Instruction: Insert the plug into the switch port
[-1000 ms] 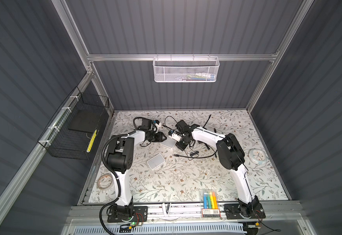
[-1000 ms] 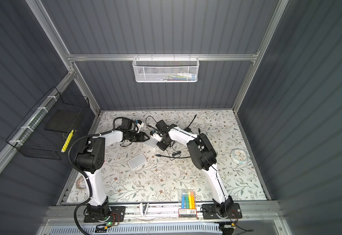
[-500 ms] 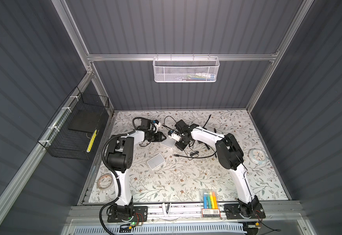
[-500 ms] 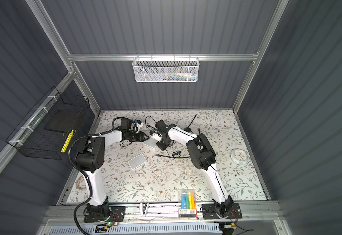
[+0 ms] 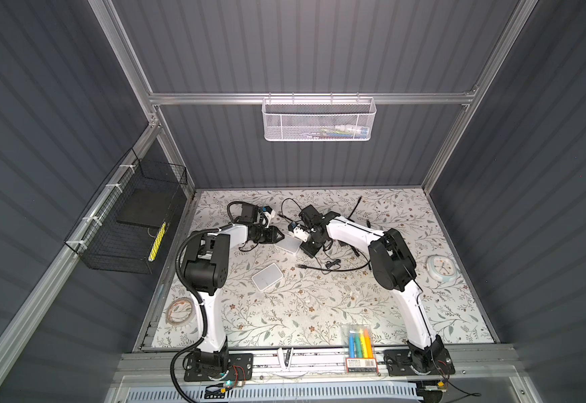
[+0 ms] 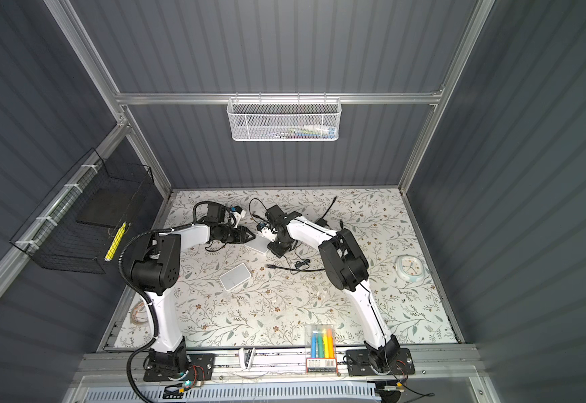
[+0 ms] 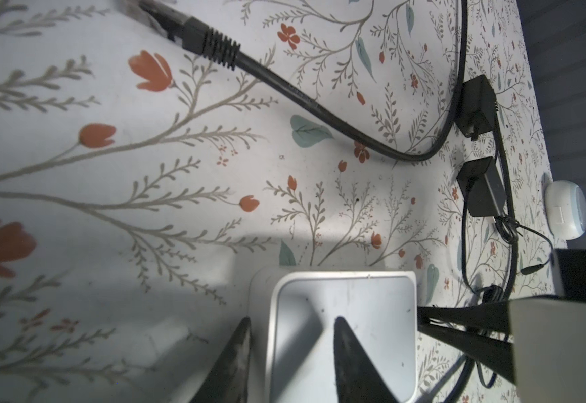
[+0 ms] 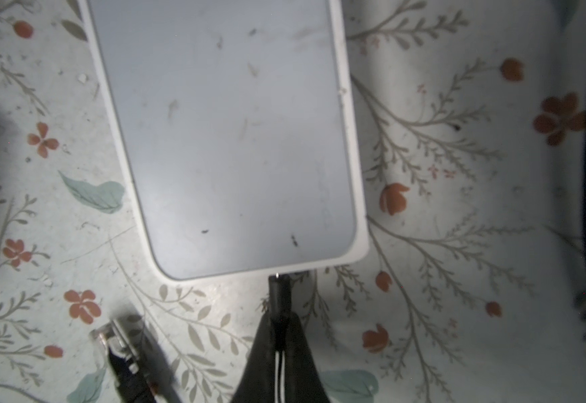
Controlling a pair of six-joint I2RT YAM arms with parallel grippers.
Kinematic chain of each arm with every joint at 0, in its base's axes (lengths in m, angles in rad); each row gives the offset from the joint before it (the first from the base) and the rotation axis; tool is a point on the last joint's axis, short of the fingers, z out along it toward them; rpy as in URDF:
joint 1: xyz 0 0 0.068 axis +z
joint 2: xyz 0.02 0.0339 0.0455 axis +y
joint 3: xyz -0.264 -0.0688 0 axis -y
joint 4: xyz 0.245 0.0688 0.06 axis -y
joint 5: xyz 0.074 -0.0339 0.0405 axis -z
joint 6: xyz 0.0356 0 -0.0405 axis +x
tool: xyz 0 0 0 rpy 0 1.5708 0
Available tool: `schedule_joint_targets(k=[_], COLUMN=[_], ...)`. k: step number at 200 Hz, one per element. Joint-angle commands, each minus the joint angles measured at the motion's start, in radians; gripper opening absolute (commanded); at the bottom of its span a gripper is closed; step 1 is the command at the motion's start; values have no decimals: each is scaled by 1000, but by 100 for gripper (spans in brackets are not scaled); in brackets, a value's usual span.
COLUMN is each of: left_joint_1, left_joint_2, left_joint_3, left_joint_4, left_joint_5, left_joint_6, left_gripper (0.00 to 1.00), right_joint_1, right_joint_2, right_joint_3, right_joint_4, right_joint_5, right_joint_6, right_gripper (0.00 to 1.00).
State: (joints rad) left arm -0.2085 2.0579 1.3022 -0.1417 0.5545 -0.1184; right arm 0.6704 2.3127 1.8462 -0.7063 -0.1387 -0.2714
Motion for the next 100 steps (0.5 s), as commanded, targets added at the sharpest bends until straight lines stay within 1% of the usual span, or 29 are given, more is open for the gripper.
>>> schedule_joint_targets(k=[1,21,100], left_joint_1=[-11,-15,-40], left_joint_2=[26,28,57], left_joint_3=[17,18,58], left_joint_4=[-36,-42,-106], left_joint_5=[51,50,14], left_joint_6=[28,36,83], left_gripper=[37,36,34], right_joint_1=[8,6,0], right_joint_2=[-10,-6,-24], right_joint_3=[12,14,-2], right_joint_4=[30,24,30], right_joint_5=[14,49,51], right_joint_6=[-1,-14,-50], right_gripper=[0,0,0])
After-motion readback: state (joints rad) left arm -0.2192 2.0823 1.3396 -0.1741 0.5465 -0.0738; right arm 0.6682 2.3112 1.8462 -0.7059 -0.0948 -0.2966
